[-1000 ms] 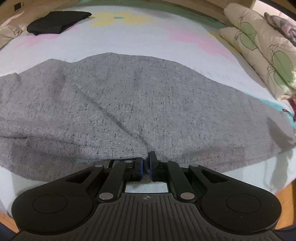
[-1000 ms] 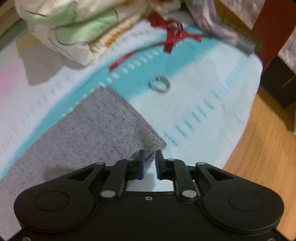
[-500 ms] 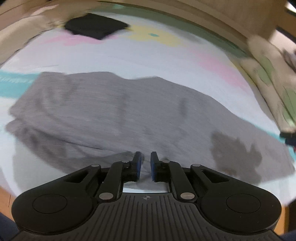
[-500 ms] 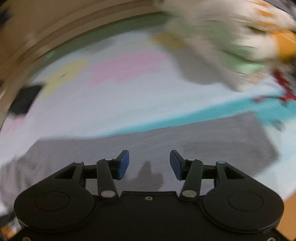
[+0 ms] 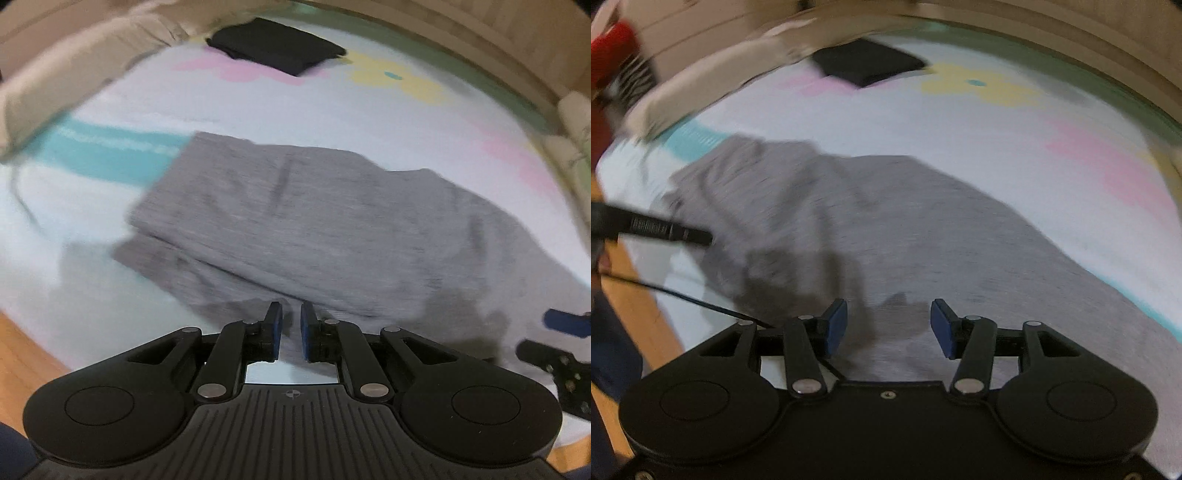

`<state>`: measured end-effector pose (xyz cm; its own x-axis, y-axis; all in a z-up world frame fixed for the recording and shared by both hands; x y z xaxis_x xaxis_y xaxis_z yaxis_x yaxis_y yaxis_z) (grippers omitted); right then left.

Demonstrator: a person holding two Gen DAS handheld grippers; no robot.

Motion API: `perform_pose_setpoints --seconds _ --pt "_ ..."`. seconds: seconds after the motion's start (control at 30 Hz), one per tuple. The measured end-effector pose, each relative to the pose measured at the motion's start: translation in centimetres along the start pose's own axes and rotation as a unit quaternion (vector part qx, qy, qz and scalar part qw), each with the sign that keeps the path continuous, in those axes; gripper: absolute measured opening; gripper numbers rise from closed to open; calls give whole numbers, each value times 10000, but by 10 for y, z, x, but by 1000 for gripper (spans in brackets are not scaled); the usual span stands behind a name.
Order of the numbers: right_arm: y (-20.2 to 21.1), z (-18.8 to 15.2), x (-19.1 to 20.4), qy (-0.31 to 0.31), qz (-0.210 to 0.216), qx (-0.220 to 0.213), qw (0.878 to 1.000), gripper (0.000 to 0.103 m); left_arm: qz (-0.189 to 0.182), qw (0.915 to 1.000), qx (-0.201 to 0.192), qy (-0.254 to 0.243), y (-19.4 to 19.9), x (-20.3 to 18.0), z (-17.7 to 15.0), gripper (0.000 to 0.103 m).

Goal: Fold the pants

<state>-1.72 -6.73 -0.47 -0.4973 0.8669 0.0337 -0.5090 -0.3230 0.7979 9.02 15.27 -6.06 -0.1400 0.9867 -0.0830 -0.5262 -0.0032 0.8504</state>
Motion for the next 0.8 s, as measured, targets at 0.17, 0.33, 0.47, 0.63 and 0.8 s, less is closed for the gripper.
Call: perform_pose_setpoints --seconds 0.17,0.33,0.47,0.63,0.8 --pt "-13 -7 31 707 -51 0 9975 70 -209 9994 57 266 -7 15 -2 10" --pt "-27 -9 45 1076 -113 150 9940 69 -575 9954 -99 762 -6 28 6 11" --pt "-27 -16 46 1309 -339 31 9908 65 -564 9941 -242 893 -5 31 10 12" --pt "-39 -9 35 991 -472 106 9939 8 -937 9890 -176 1127 -11 28 10 12" --pt "-29 -2 21 509 -202 4 9985 8 -1171 9787 -154 1676 -19 34 13 13"
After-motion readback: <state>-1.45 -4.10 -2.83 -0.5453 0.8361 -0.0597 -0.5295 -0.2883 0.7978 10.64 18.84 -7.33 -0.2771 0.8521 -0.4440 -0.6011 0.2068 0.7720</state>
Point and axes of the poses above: each gripper's, at about its wrist camera, not at the fingertips, and y roughly against the way its jaws point, x to its left, z to its top, the point moved 5 cm from there along -y, roughly the way its jaws point, and after that the axes turned 2 degrees about z, right-handed, at the moved point
